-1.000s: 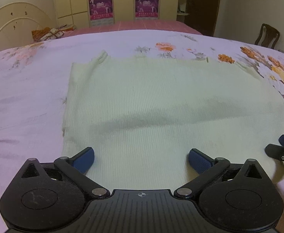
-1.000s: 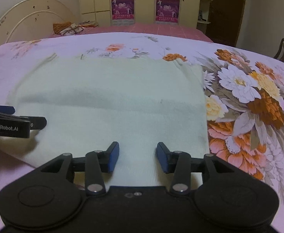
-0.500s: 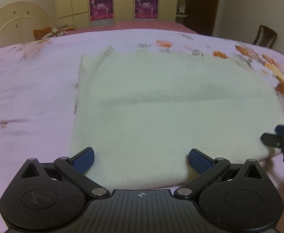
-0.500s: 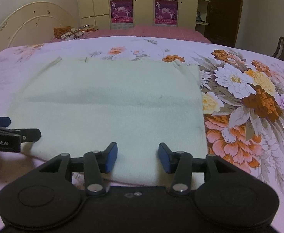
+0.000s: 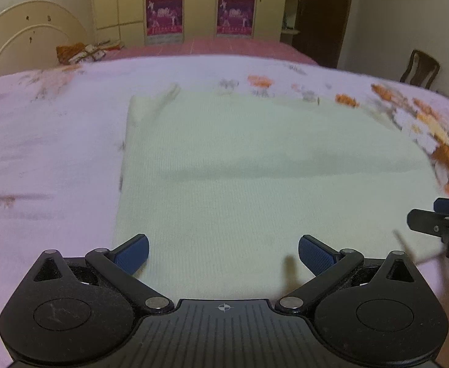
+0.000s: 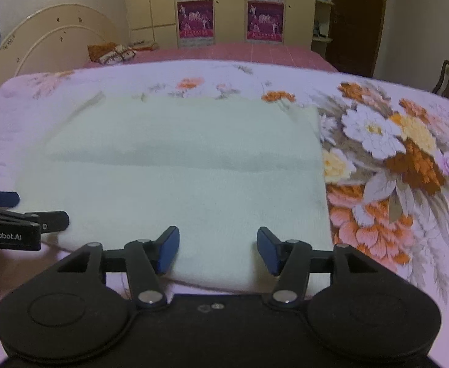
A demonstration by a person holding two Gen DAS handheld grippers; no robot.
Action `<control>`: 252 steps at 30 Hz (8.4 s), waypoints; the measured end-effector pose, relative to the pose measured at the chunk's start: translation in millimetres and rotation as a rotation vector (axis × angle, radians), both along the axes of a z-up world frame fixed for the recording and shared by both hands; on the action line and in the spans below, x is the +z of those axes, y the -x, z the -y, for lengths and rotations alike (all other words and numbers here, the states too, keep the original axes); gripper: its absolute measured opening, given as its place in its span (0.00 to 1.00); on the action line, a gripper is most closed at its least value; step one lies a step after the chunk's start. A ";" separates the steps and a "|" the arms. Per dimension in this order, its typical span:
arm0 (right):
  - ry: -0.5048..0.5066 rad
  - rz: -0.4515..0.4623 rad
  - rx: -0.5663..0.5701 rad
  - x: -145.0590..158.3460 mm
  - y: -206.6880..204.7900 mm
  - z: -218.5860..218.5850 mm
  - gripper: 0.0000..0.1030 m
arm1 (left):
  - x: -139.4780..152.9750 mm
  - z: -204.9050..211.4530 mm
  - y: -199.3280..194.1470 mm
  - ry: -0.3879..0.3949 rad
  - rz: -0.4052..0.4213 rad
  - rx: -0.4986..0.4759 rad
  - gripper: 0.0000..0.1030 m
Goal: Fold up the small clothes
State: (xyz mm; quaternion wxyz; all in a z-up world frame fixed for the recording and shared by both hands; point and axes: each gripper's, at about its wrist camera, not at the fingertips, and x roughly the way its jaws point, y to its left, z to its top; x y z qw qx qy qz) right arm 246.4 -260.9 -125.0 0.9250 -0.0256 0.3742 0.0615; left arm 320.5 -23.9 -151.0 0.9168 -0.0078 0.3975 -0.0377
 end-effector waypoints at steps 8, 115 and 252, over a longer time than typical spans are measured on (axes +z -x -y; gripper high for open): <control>-0.010 0.057 0.021 17.0 -44.7 -12.5 0.54 | 14.0 4.6 -52.0 0.020 0.039 0.029 1.00; -0.062 0.075 -0.084 -13.8 -41.4 43.8 0.57 | -1.1 120.6 -75.8 0.468 0.090 -0.326 0.23; -0.754 -0.210 -0.171 -25.0 -14.0 135.9 0.26 | -11.9 48.2 -37.3 0.270 -0.085 -0.126 0.86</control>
